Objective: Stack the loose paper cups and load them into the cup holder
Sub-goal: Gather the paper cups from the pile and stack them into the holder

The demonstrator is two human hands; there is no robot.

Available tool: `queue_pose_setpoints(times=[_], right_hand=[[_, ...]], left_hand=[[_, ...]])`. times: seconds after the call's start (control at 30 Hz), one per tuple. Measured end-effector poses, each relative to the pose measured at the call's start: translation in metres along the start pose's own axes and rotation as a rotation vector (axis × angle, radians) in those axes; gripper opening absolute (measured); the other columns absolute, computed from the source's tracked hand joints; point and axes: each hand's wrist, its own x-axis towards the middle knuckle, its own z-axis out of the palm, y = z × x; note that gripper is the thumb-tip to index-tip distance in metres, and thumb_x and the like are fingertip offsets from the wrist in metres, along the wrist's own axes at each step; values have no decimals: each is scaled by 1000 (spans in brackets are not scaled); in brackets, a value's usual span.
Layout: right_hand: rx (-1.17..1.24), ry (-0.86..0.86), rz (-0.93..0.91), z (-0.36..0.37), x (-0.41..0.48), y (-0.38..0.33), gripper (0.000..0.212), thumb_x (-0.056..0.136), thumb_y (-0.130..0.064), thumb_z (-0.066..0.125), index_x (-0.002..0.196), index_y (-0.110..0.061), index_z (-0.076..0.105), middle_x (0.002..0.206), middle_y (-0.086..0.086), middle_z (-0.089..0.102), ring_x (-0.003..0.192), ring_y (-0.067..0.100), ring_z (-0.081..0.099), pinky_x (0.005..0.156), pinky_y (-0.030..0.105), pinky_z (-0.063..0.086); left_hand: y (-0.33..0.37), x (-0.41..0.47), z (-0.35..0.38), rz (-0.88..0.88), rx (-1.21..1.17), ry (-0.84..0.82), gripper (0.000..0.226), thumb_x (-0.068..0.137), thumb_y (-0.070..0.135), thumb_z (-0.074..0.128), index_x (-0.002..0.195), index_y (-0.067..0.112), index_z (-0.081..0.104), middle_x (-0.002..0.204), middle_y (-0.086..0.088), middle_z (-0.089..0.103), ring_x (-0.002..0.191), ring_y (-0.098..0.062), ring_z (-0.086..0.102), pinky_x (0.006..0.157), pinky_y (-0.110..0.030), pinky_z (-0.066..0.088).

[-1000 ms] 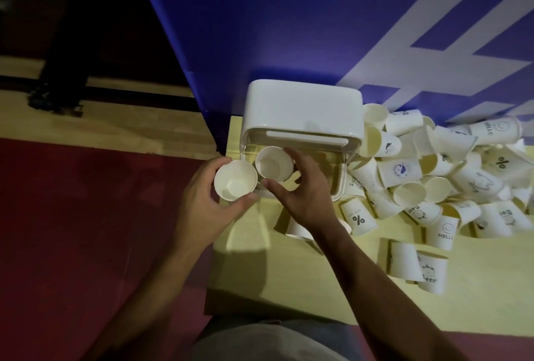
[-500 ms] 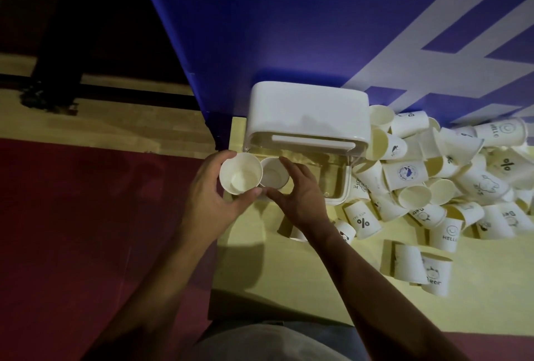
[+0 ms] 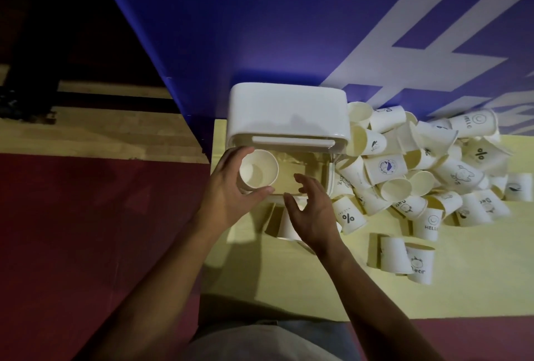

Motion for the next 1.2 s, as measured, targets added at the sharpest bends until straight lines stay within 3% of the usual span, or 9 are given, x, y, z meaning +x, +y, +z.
queue_pose_setpoints(times=[0.13,0.37,0.57,0.8,0.87,0.97,1.2], right_hand=[[-12,3,17,-6,-2,8,43,95,-28,71,136,-17,61,135,0,62,111,18,64,93,37,55],[1,-16,40,-9,-7,16,39,96,-28,70,133,-19,62,132,-5,60,102,8,63,82,24,51],[18,-32,54,-13,-9,20,38,97,-28,69,133,-21,61,134,-8,58,103,3,60,83,32,57],[47,-18,61,-21,-14,30,38,95,-26,71,132,-22,63,131,-8,59,101,7,62,84,31,57],[51,-17,61,-23,-15,34,36,94,-24,72,129,-20,65,127,-9,60,100,10,64,81,24,56],[33,-15,63,-27,-16,40,34,94,-23,72,128,-19,66,126,-7,62,99,11,65,72,3,44],[85,63,43,-57,-23,57,31,96,-18,71,126,-16,67,118,-4,64,93,12,67,80,28,55]], left_hand=[[-1,7,7,-2,4,-20,78,71,31,93,138,13,56,139,-1,56,123,-4,47,99,0,28],[-9,4,20,-21,58,-1,80,67,34,94,135,12,57,138,-4,55,123,-13,50,96,0,30],[-20,4,30,-117,115,7,84,69,37,92,140,12,55,143,-4,53,128,-21,51,100,-30,44],[-20,7,36,-228,7,31,84,67,32,94,139,12,56,141,-4,58,127,-18,52,95,-14,33],[-21,6,37,-252,-13,42,82,68,31,94,139,16,55,142,-1,58,128,-17,52,94,-15,34],[-20,6,41,-284,-30,44,81,69,27,94,139,20,54,142,3,57,126,-16,52,93,-19,36],[-15,-1,43,-267,-18,64,83,68,24,94,140,20,52,139,3,54,116,2,42,92,-13,33]])
